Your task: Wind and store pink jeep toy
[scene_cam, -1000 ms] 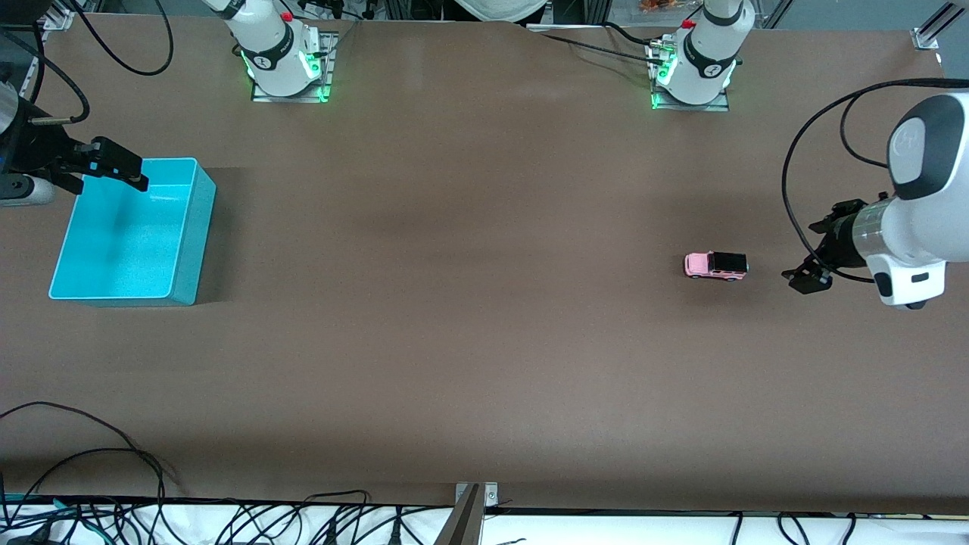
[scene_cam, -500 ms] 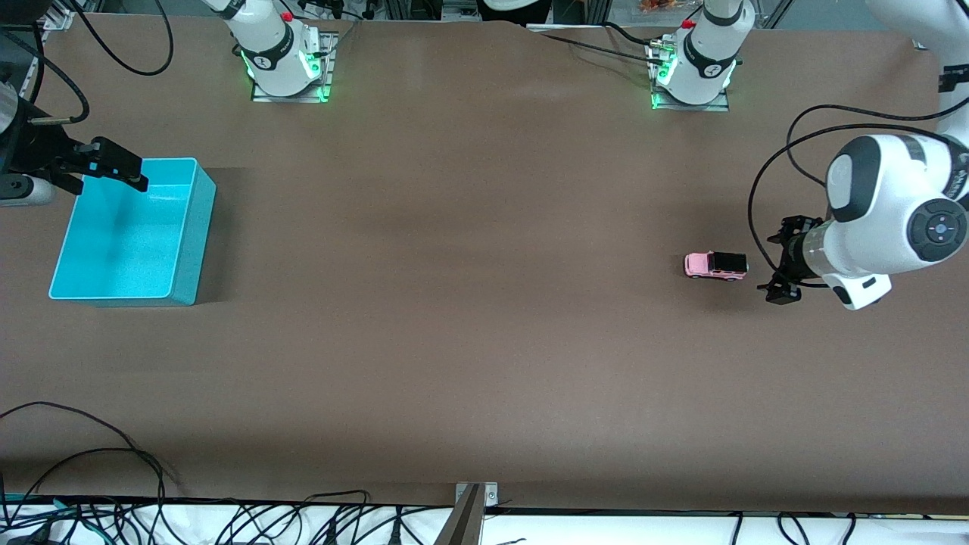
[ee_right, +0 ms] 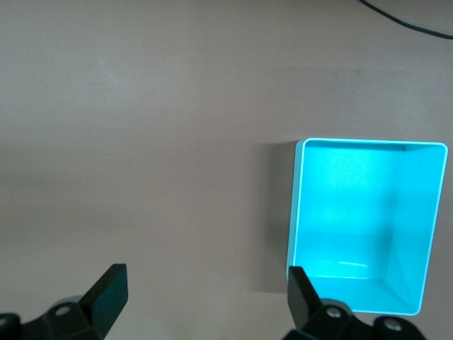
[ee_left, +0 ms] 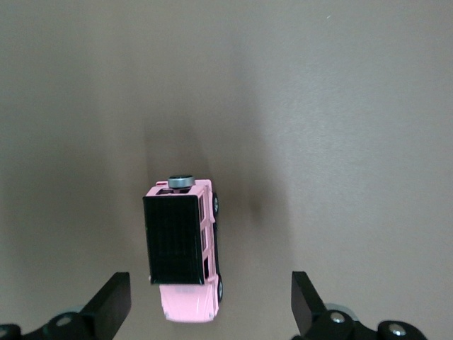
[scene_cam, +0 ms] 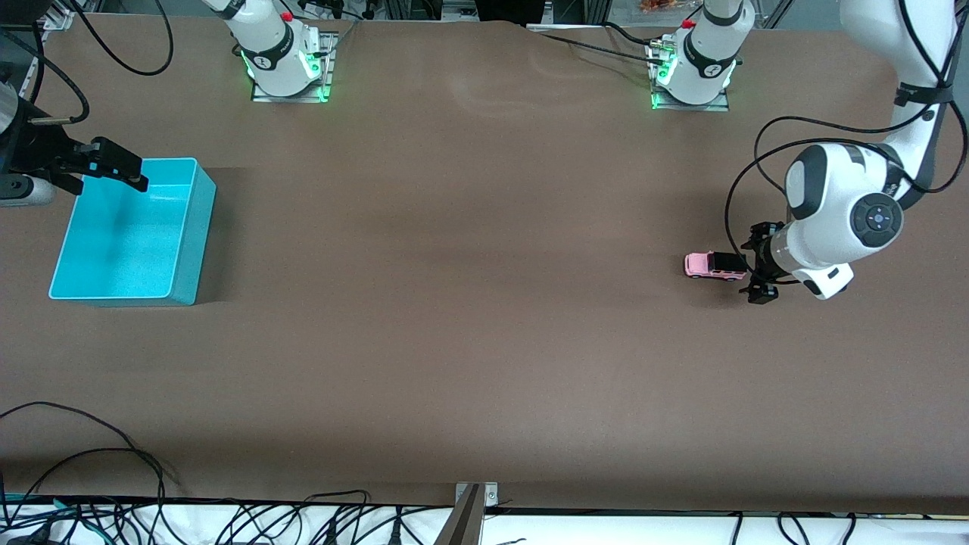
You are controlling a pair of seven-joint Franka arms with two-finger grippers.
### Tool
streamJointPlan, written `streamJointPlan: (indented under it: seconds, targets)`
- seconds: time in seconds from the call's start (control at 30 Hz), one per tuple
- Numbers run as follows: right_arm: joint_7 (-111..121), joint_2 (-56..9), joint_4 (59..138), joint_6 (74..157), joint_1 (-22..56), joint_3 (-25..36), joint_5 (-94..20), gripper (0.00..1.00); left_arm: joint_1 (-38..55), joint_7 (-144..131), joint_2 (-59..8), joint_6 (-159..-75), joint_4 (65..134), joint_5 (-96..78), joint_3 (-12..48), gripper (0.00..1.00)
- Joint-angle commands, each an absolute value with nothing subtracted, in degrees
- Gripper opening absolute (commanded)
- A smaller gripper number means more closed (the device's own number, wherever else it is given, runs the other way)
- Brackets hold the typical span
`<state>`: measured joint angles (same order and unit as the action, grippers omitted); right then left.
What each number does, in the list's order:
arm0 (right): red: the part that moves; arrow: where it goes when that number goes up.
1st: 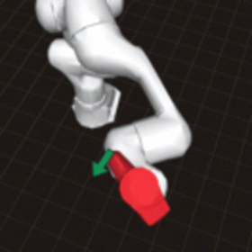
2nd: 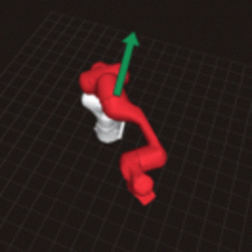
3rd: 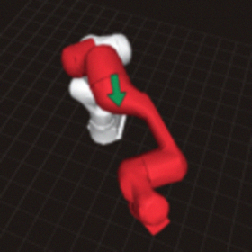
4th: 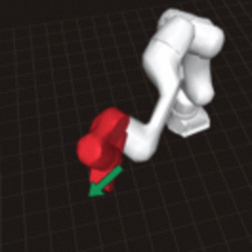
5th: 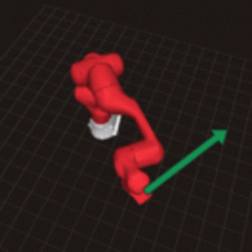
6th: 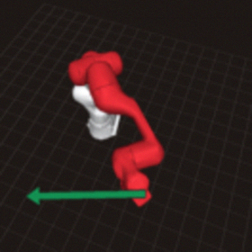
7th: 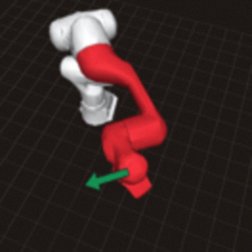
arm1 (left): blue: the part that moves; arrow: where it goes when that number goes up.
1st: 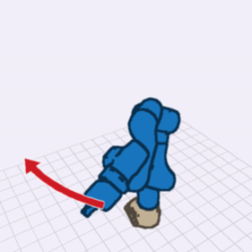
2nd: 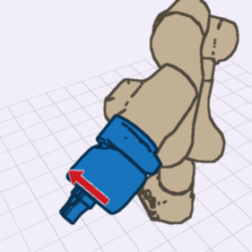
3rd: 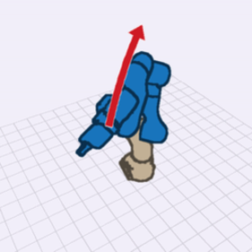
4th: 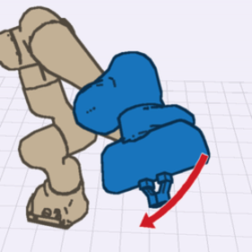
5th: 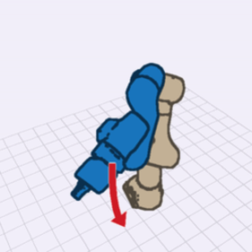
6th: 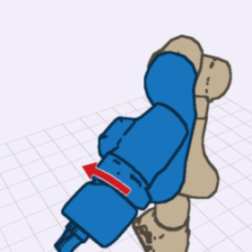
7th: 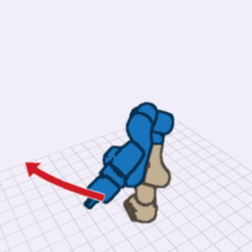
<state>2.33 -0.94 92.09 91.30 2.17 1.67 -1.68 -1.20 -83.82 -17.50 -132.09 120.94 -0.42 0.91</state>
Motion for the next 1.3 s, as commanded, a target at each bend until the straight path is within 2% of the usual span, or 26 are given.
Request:
streamJointPlan:
  seconds: [0.0, 0.2, 0.4, 0.47, 0.53, 0.67, 0.8, 0.87, 1.27]
  targets:
    - [2.5, -0.5, 92.3, 91.6, 1.9, 1.6, -2.5, 1.00, -1.2, -86.2, -17.2, -138.8, 126.6, 1.2, 1.1, 1.00]
    - [2.5, -0.6, 92.3, 91.6, 2.0, 1.6, -2.4, 1.00, -1.2, -88.6, -19.3, -145.7, 129.5, 1.2, 1.1, 1.00]
    - [2.5, -0.5, 92.3, 91.6, 2.0, 1.6, -2.2, 1.00, -1.2, -88.7, -19.7, -146.0, 129.8, 1.2, 1.1, 0.97]
    - [2.5, -0.6, 92.3, 91.6, 2.0, 1.6, -2.2, 1.00, -1.2, -88.7, -19.8, -146.0, 130.0, 1.2, 1.1, 0.93]
    - [2.5, -0.6, 92.3, 91.6, 2.0, 1.6, -2.2, 1.00, -1.2, -88.7, -19.7, -146.0, 130.2, 1.2, 1.1, 0.83]
    - [2.5, -0.6, 92.3, 91.6, 2.0, 1.6, -2.2, 1.00, -1.3, -91.0, -19.7, -146.0, 130.2, 1.2, 1.1, 0.42]
    - [2.5, -0.6, 92.3, 91.6, 2.0, 1.6, -2.2, 1.00, -1.2, -91.3, -19.7, -146.0, 130.2, 1.2, 1.1, 0.18]
    - [2.5, -0.6, 92.3, 91.6, 2.0, 1.6, -2.2, 1.00, -1.2, -91.4, -19.5, -145.9, 130.2, 1.2, 1.1, 0.11]
    - [2.5, -0.6, 92.3, 91.6, 2.0, 1.6, -2.2, 1.00, 0.4, -94.2, -16.8, -143.3, 127.0, 1.3, 1.7, 0.09]
